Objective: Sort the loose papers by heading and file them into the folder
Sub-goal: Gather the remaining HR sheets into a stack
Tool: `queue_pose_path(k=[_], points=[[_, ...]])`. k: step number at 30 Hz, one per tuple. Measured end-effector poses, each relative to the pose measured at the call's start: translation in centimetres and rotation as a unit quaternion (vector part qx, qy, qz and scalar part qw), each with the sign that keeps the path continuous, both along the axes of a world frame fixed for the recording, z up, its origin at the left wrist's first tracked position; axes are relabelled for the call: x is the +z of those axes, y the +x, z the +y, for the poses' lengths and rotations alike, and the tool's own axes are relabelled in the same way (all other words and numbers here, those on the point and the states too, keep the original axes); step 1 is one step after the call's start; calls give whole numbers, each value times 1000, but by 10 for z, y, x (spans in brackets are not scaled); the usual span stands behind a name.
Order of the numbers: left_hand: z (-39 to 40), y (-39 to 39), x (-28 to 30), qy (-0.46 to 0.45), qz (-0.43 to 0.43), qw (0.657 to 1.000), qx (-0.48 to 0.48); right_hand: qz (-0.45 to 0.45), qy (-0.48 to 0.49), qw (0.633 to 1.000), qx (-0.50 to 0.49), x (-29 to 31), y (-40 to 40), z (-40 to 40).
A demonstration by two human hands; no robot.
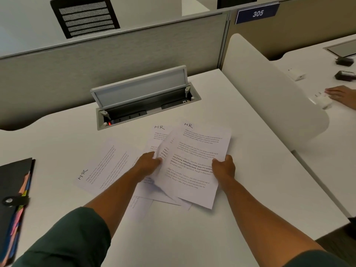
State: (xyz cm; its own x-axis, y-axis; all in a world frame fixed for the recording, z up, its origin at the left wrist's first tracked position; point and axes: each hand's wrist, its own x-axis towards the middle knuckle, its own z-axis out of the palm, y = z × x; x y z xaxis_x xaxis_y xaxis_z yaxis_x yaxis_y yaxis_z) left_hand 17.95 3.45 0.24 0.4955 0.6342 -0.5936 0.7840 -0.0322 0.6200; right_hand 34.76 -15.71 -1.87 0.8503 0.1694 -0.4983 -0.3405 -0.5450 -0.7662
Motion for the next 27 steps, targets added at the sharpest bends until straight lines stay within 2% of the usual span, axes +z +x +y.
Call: queue_pose_path(k=[5,9,12,16,19,23,27], points=[[-9,-16,12,-100,-62,992,55,11,15,1000,9,1,-1,-3],[-20,-23,21,-185,-101,972,101,14,31,999,33,1,-6,-3],[-28,-27,22,-191,-111,971,95,12,37,998,52,1,-12,-2],[-36,-30,20,-136,-84,986,37,-4,28,997,74,3,-15,-2],[-41,-29,21,-138,-85,985,63,-23,10,997,78,4,-15,-3],[-41,-30,15,-159,-70,978,114,-66,-76,991,92,4,-11,-6],[-42,-30,13,-147,-35,975,164,-68,-189,969,143,4,-9,-7]])
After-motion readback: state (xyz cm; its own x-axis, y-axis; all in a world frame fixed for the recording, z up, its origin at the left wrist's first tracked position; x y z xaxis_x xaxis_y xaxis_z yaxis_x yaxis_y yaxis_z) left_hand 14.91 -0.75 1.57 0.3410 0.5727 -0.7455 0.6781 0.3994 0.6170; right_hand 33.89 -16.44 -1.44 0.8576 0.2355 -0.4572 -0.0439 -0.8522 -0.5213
